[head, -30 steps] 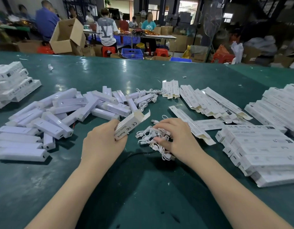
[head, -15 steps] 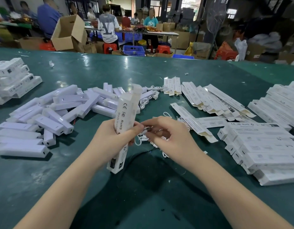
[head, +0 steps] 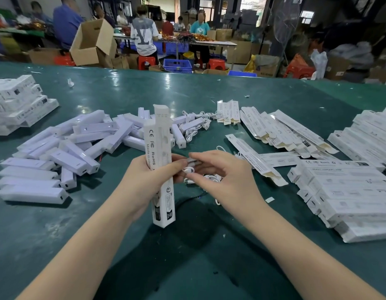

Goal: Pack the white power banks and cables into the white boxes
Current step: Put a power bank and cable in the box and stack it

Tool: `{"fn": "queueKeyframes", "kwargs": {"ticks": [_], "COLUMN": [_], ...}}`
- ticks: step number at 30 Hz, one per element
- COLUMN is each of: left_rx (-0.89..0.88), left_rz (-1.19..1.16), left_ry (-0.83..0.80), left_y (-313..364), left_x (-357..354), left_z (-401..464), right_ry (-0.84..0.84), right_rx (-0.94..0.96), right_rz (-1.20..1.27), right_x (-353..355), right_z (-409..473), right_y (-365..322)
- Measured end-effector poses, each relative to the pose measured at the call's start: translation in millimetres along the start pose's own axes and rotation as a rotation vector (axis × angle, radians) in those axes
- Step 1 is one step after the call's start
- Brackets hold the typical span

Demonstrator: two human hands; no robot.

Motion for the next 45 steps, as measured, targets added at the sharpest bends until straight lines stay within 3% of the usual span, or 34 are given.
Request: {"fn": "queueKeyframes", "kwargs": {"ticks": [4, 8, 11, 17, 19, 25, 35, 41, 45], "left_rx": [-0.055, -0.405, -0.509, -0.578, -0.592, -0.63, -0.62, -0.678, -0.681], "left_rz": [0.107, 0.962, 1.196, 1.3, 1.315, 1.353, 1.305, 1.363, 1.319], "left_ry": [0.091, 0.394, 0.4, 0.355, 0.337, 0.288, 0.378, 0.302, 0.338], "left_y": [4.0, 37.2, 42.9, 38.6, 37.3, 35.2, 39.9, 36.1, 39.4], "left_x": [9.0, 23.8, 13.0, 1.1, -2.7, -12.5, -3.4, -20.3, -14.2], "left_z": [-1.2, -10.2, -12.8, -15.5, -16.5, -14.9, -17.4, -19.2, -19.2], "right_ry": [0.075, 0.26, 0.266, 0.028, -0.012, 0.007, -0.111, -0.034, 0.024], "right_rx": [-0.139, -0.13, -0.069, 0.173, 0.16, -0.092, -0.156, -0.39, -0.365], "right_rz": [0.237, 0.315, 0.295, -0.181, -0.242, -0.06, -0.071, 0.086, 0.131], "right_x": [9.8, 49.0, 61.7, 37.0, 35.4, 45.2, 33.8, 32.4, 28.4], "right_z": [-1.1, 6.1, 8.1, 8.1, 8.2, 11.6, 8.3, -0.5, -3.0], "right_y": [7.8, 3.4, -5.9, -33.3, -31.4, -6.9, -2.2, 24.6, 21.7]}}
Point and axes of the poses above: each hand's wrist, its own z-axis towards the middle knuckle, its own x-axis out of the back of the hand, y = z × x, the point moved 10 cm from there along z, towards the middle knuckle, and after that the axes turned 4 degrees about x, right-handed, at the moved point
